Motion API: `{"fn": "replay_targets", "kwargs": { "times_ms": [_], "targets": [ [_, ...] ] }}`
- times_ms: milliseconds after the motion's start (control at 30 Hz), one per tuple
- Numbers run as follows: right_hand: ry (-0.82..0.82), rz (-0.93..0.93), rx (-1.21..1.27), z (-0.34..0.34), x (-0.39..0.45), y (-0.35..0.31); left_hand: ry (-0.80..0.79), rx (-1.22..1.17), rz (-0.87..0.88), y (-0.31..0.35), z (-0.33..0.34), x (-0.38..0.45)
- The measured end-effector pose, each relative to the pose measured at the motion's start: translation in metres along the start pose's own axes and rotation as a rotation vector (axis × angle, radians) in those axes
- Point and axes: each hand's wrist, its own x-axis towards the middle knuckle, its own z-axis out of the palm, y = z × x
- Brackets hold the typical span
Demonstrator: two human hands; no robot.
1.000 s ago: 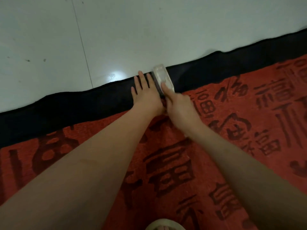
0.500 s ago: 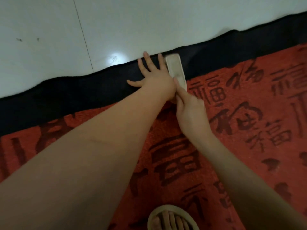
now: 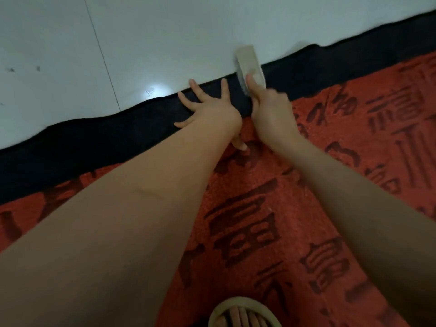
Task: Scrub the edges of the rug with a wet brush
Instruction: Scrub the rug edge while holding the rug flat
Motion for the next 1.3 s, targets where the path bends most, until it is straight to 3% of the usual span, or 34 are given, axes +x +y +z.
{"fn": "replay_targets", "kwargs": {
  "times_ms": [133, 200, 367, 500, 700, 833, 1033, 1200, 1300],
  "targets": [
    [0.05, -0.016, 0.102, 0.005, -0.053, 0.005, -0.018, -0.005, -0.007, 0.001, 0.001, 0.003],
    [-0.013, -0.047, 0.148, 0.002, -0.075, 0.012, -0.033, 0.009, -0.007, 0.003, 0.001, 0.007],
    [0.007, -0.025, 0.055, -0.003, 0.017, 0.015, -0.048, -0.019, -0.051, 0.009, -0.006, 0.004],
    [0.036, -0.001, 0.183, -0.006, -0.072, 0.024, -0.045, 0.001, -0.035, 0.006, -0.004, 0.003],
    [0.051, -0.032, 0.102, -0.008, 0.012, 0.025, -0.046, -0.027, -0.033, 0.008, -0.007, -0.004],
    [0.008, 0.006, 0.222, -0.007, -0.087, 0.018, -0.04, -0.089, -0.012, 0.003, -0.011, -0.017],
    [-0.021, -0.08, 0.128, 0.002, 0.017, -0.005, 0.014, -0.087, 0.013, -0.004, -0.004, -0.023],
    [-0.065, -0.051, 0.306, 0.01, -0.097, -0.013, 0.086, -0.171, 0.046, -0.017, 0.007, -0.022],
    [-0.035, -0.074, 0.226, 0.018, -0.053, -0.019, 0.128, -0.2, 0.057, -0.022, 0.014, -0.016]
  ]
}}
